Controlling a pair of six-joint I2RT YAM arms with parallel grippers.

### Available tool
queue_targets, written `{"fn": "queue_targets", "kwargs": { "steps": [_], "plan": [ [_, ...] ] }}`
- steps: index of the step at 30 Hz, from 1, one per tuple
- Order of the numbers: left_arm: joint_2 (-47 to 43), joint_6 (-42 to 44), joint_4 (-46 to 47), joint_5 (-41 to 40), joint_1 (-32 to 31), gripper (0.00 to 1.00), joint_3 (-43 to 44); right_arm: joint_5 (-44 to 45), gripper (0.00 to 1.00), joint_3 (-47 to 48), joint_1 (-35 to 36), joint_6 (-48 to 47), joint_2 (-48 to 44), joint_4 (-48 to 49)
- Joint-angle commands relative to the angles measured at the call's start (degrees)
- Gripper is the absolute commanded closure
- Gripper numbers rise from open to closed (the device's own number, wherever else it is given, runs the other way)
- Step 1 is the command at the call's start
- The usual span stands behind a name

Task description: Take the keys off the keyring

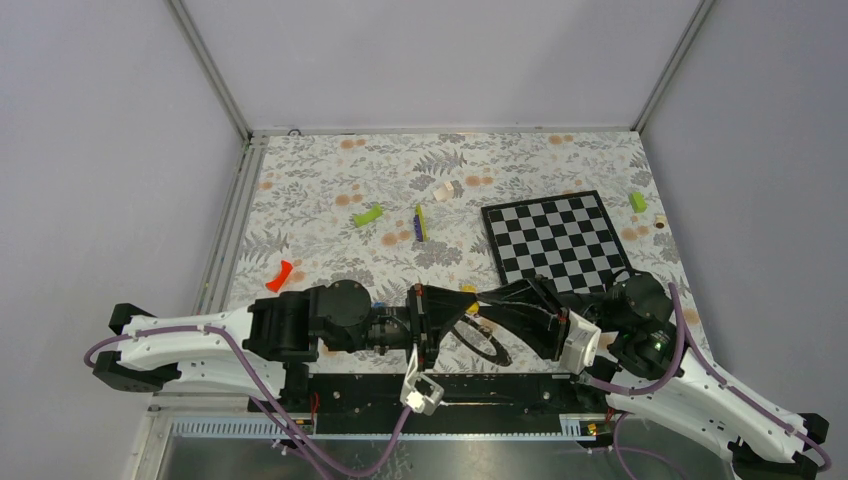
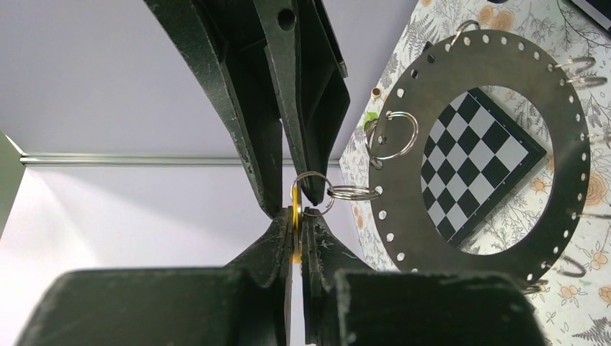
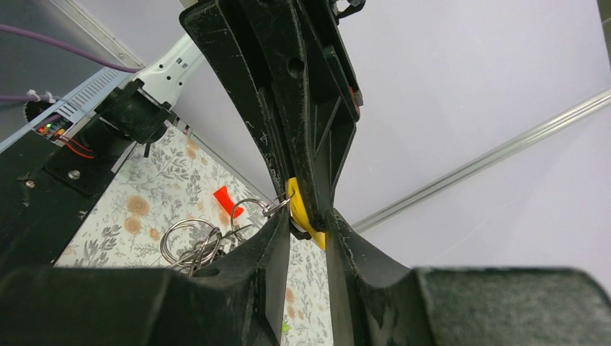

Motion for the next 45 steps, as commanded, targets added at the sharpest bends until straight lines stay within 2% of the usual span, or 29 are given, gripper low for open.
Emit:
{"fn": "queue_targets", "kwargs": {
  "steps": [1, 8, 12, 20, 23, 24, 31, 41, 45],
  "plan": [
    [-0.83, -0.83, 6.81, 1.13, -0.3, 1.0, 1.83, 0.84, 0.71, -0.7, -0.1, -0.76, 1.22, 4.49],
    [-0.52, -1.2, 7.06, 0.93, -0.3, 1.0, 1.75, -1.55, 0.85, 0.06, -0.1, -0.23, 1.92, 4.1],
    [-0.64, -1.49, 7.12, 0.91, -0.3, 1.0, 1.45, -2.29, 1.0, 0.14, -0.14, 0.06, 1.77, 3.25],
    [-0.82, -2.36, 7.48, -1.13, -0.33, 0.99, 0.99, -2.34, 1.0, -0.53, -0.09, 0.86, 0.58, 3.02],
    [-1.03, -2.85, 8.51, -1.59, -0.3, 0.99, 0.56, -2.06, 0.8, -1.23, -0.1, 1.97, 0.12, 4.71],
    [-1.12, -2.82, 8.71, -1.6, -0.3, 0.99, 0.43, -2.11, 0.78, -1.38, -0.1, 2.26, 0.0, 5.2],
    [-0.58, -3.02, 8.78, -1.59, -0.25, 0.99, 0.47, -3.42, 0.69, -0.94, -0.1, 2.87, 0.57, 6.05],
    [-0.3, -4.01, 8.9, -1.86, -0.21, 0.99, 0.36, -3.36, 0.72, -1.01, -0.1, 3.13, 0.17, 6.07],
    [-0.3, -4.44, 8.99, -1.95, -0.21, 0.99, 0.13, -2.95, 0.63, -1.34, -0.11, 3.59, -0.14, 7.14]
  ]
}}
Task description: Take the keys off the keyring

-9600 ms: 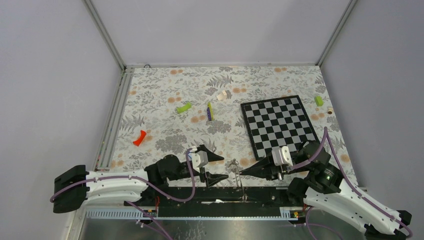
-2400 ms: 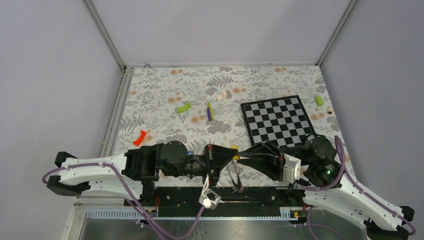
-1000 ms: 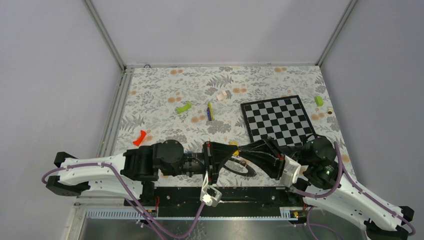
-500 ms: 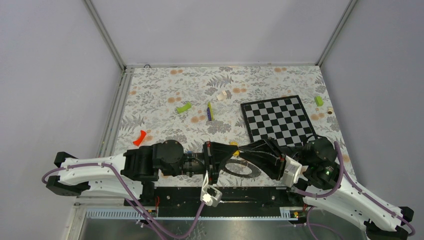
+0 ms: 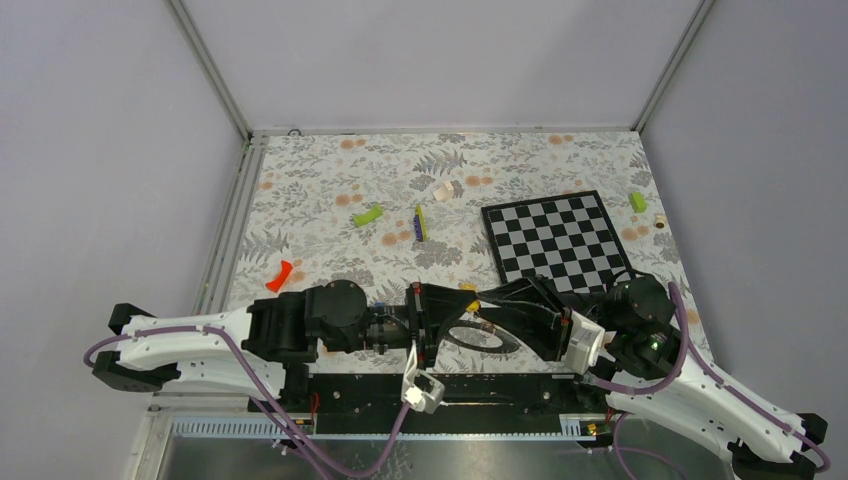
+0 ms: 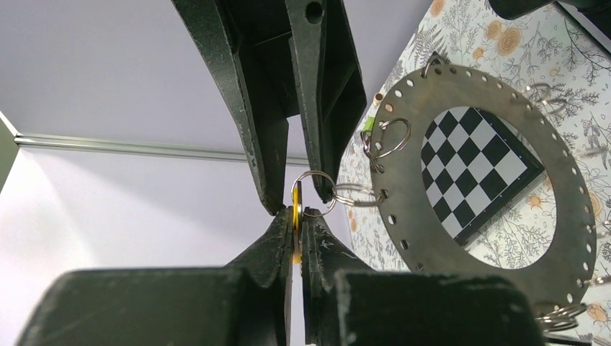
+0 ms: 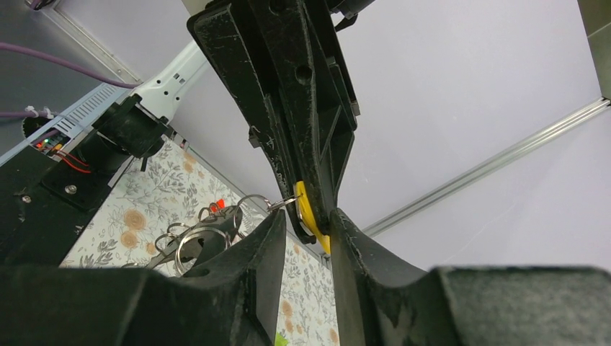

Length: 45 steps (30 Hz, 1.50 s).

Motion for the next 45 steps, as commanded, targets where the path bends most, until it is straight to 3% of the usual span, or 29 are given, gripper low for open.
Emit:
{"fn": "queue_targets", "kwargs": {
  "steps": [1, 16, 28, 32, 34, 37, 41, 45],
  "plan": [
    [0.13, -0.89, 6.79, -0.72, -0.08, 0.99, 0.16, -1.4, 0.63, -0.38, 0.05, 1.4, -0.2, 2.74],
    [0.67, -1.6, 6.81, -1.53, -0.08, 0.99, -0.21, -0.28, 0.65, -0.83, 0.06, 1.31, -1.44, 3.45],
    [0.44, -2.33, 7.08, -2.12, -0.01, 0.99, -0.48, -0.88, 1.0, -0.62, 0.06, 0.88, -1.22, 2.16],
    [0.43, -2.48, 7.16, -1.98, 0.01, 0.99, -0.56, -1.14, 1.0, -0.49, 0.01, 0.87, -0.91, 1.9],
    [0.41, -2.48, 7.23, -1.73, 0.01, 0.99, -0.42, -0.97, 0.83, -0.47, 0.04, 0.93, -0.85, 2.15],
    [0.5, -2.39, 7.16, -1.43, 0.03, 0.99, -0.14, -0.83, 0.78, -0.45, 0.06, 0.75, -0.58, 2.34],
    [0.92, -2.47, 7.08, -0.87, 0.01, 0.99, 0.14, -1.24, 1.0, 0.56, 0.06, -0.42, 0.0, 0.68],
    [0.99, -2.86, 7.23, -0.38, 0.01, 0.95, -0.02, 0.08, 1.0, 0.72, 0.06, -1.58, -0.41, -0.51]
  ]
}}
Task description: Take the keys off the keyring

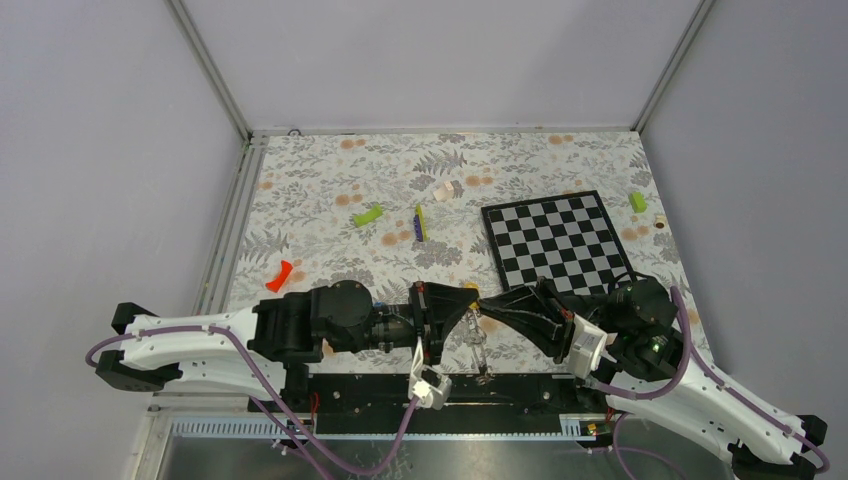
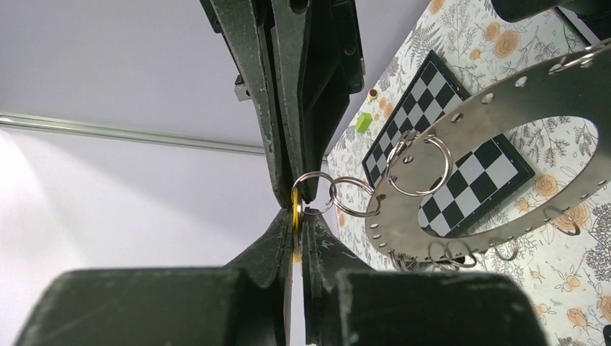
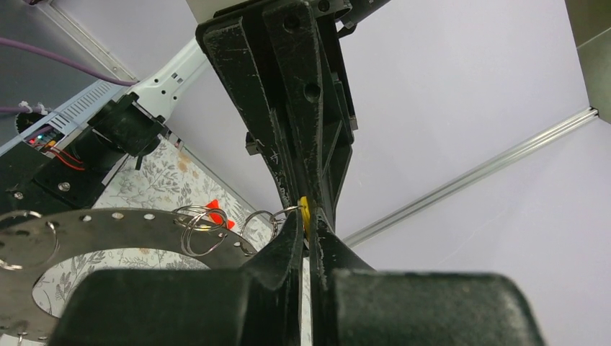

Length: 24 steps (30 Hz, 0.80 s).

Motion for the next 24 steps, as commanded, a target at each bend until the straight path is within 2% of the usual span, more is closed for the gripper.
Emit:
{"fn": "queue_targets", "kwargs": {
  "steps": [1, 8, 11, 12, 13, 19, 22, 24],
  "plan": [
    [-0.23, -0.1, 5.9, 0.95, -0.01, 0.9, 0.07, 0.83, 1.0, 1.44, 0.06, -0.65, 0.24, -0.87],
    [-2.34, -6.56, 14.75, -0.98, -0.01, 0.47, -4.08, 3.24, 1.0, 2.13, 0.06, -1.1, -1.98, -2.62],
    [-3.41, -9.47, 13.95, -1.34, -0.02, 0.21, -4.21, 4.21, 1.0, 2.67, 0.06, -1.65, -2.78, -4.26],
    [-4.03, -10.35, 13.56, -1.3, -0.01, 0.06, -4.35, 4.57, 1.0, 2.66, 0.06, -1.82, -3.15, -4.75],
    [-4.84, -11.38, 13.58, -1.19, -0.08, 0.01, -4.84, 4.95, 1.0, 2.58, 0.0, -1.88, -3.59, -5.2],
    [-12.3, -20.08, 19.65, -3.25, -0.02, 0.01, -10.47, 7.25, 1.0, 1.26, 0.01, -1.26, -6.0, -5.26],
    [-14.19, -32.02, 27.62, -10.07, -0.02, 0.01, -13.95, 8.1, 1.0, 1.39, 0.06, 0.36, -6.1, -5.52],
    [-14.16, -39.48, 28.24, -15.88, -0.01, 0.01, -14.14, 8.8, 1.0, 1.71, 0.06, 1.66, -5.87, -5.64]
  ]
}}
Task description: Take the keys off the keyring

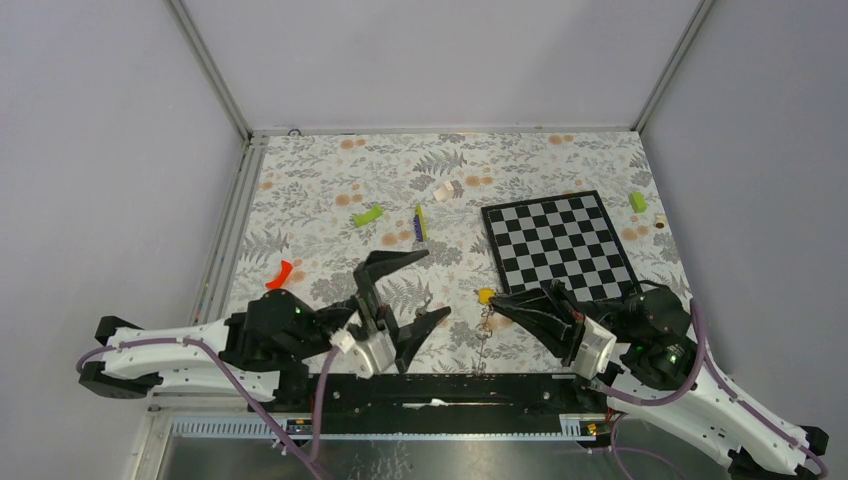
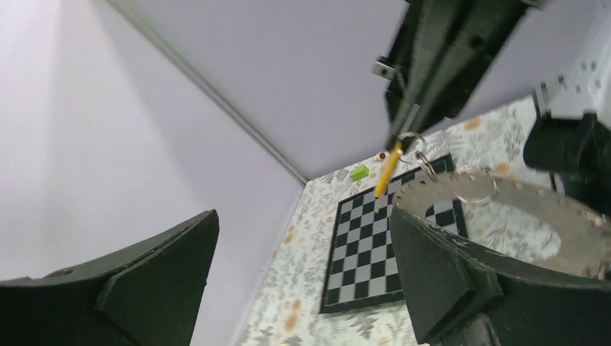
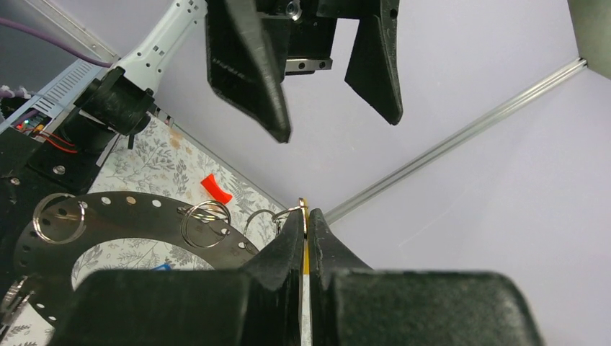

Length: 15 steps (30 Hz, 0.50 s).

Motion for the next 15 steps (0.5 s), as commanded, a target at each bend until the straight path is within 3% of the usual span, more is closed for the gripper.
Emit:
{"fn": "queue_targets", "kwargs": {
  "steps": [1, 10, 15],
  "plan": [
    [-0.39, -19.59, 9.13, -12.51, -0.08, 0.01, -0.88, 3.03, 1.0, 2.05, 0.06, 2.41, 0.0, 1.68],
    [2.83, -37.43, 8.8, -26.19, -0.04, 0.01, -0.19, 7.69, 1.0, 2.01, 0.06, 0.71, -1.29, 0.61],
    [1.76, -42.35, 11.47, -23.61, -0.11, 0.01, -2.73, 8.08, 1.0, 1.95, 0.01, 0.6, -1.41, 1.18]
  ]
}}
